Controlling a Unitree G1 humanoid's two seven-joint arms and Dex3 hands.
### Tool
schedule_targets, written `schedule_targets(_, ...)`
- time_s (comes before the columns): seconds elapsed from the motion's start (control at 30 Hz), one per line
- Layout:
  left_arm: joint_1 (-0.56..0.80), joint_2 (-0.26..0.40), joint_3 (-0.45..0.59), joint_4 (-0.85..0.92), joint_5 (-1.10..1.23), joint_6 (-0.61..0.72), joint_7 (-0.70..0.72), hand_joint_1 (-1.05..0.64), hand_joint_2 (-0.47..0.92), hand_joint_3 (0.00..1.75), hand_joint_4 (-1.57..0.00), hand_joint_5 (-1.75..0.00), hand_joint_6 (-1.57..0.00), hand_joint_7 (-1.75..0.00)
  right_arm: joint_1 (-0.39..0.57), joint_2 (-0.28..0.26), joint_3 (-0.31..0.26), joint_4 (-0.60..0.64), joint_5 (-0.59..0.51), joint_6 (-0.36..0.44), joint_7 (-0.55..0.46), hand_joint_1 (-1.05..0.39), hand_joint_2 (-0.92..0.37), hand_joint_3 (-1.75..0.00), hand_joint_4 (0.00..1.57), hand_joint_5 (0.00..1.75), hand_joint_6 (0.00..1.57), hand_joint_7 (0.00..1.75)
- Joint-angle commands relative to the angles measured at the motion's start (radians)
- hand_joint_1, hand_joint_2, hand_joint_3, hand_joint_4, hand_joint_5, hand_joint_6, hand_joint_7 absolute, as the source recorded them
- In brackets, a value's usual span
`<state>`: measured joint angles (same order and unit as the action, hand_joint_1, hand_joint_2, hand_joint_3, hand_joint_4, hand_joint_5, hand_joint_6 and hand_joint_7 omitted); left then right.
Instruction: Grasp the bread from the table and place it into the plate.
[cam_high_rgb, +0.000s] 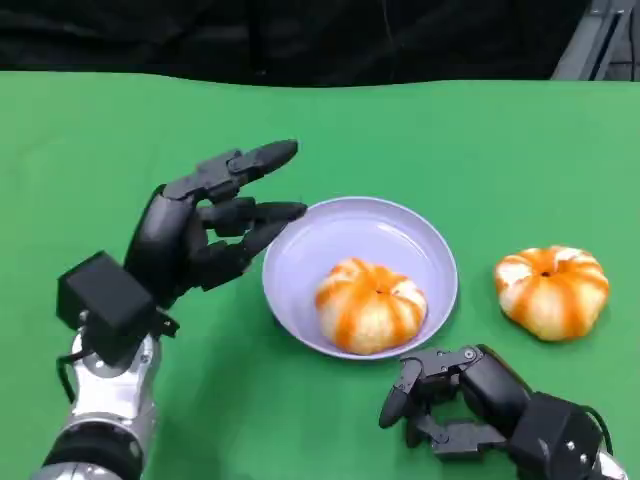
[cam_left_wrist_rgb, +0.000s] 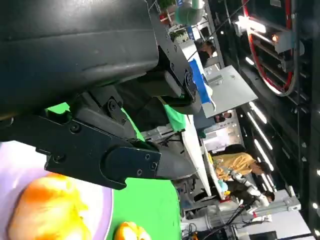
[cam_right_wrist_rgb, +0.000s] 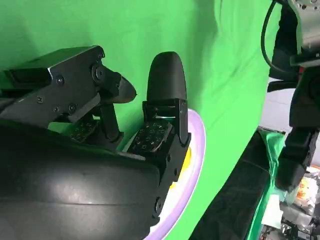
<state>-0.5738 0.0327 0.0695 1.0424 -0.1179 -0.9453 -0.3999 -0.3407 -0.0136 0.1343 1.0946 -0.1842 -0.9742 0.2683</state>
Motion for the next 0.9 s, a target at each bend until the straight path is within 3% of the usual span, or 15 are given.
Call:
schedule_targets(0.03,0.045,0.027,0.022,-0.007,-0.021,-0.012,-0.032,-0.56,0.92,0.33,-1.03,-0.02,-0.65,0.0,0.004,-0.01,-0.002,0.005,0.013,-0.002,0.006,0.22,-0.71,-0.81,0.99,1.28,1.01,0.9)
schedule_targets(0.33,0.12,0.026,0.066,-0.012,-0.079,-0.025,-0.11,-0.57,0.92,0.44,-1.05,-0.02,-0.64,-0.01,0.005,-0.012,-0.002,0.009,0.008,-0.009,-0.004,0.21,-0.7,-0.82,0.99,1.28,1.03,0.88)
schedule_targets(0.9,0.265,0.013,0.099,0.008,-0.14,-0.08,-0.266,-0.56,0.92,0.41,-1.09,-0.03,-0.67,-0.01,0.008,-0.013,-0.011,0.004,0.023,-0.01,0.006,0.22,-0.67,-0.87,0.99,1.27,1.01,0.91)
